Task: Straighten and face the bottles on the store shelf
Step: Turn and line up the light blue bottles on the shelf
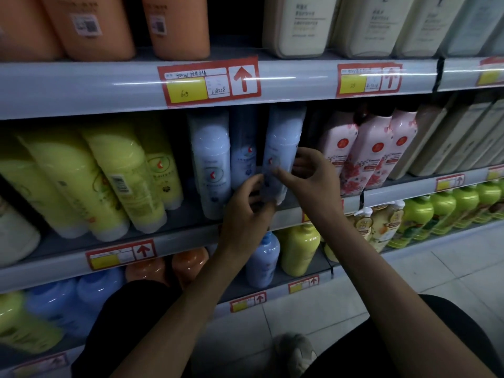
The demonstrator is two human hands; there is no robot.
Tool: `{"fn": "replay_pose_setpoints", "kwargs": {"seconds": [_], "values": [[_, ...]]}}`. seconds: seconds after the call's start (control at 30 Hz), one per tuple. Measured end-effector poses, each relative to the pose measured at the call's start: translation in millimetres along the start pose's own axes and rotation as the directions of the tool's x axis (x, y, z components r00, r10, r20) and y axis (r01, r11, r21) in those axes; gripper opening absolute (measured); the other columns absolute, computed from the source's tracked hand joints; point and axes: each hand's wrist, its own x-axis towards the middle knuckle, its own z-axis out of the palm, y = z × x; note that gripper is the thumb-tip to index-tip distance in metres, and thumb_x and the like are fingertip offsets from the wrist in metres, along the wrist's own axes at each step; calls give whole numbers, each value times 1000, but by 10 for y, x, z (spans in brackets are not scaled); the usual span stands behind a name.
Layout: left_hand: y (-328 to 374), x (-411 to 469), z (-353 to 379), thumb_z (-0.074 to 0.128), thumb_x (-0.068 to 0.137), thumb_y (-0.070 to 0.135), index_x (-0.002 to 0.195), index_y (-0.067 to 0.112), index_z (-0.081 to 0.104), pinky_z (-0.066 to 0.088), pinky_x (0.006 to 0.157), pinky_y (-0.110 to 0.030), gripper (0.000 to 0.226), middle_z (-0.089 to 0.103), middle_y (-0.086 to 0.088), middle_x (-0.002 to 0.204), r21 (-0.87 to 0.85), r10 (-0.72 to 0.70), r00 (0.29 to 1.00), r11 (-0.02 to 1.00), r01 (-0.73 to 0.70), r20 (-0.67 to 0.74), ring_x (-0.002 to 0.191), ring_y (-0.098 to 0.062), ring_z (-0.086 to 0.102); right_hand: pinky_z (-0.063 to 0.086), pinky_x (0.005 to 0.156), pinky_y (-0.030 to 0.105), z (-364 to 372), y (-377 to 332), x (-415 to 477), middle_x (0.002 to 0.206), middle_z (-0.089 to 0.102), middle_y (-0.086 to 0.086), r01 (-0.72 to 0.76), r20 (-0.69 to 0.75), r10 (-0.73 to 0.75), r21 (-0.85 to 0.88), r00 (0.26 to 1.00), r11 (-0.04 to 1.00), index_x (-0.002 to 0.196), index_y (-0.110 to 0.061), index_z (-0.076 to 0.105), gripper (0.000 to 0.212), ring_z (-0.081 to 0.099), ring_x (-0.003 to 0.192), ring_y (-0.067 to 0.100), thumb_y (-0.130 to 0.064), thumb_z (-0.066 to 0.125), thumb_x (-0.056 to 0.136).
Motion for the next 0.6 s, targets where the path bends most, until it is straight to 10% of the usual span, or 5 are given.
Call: {"fn": "replay_pose_setpoints", "kwargs": {"seconds": [0.27,0.6], "values": [[77,-126,-187,68,96,9,126,40,60,50,86,-8,45,64,29,116,59,25,999,998,-27,33,108,15,61,58,89,43,-272,-181,-397,113,70,-7,38,-15,-44,-263,999,964,135,-21,62,65,66,103,10,-43,86,79],[242,-412,-643,69,95,30,144,35,54,45,109,-25,51,55,16,143,394,179,980,897,-200,89,132,-1,52,44,96,25,-292,-287,-717,143,53,0,269,205,-194,-448,959,853,147,-22,53,69,54,127,19,-41,79,85]]}}
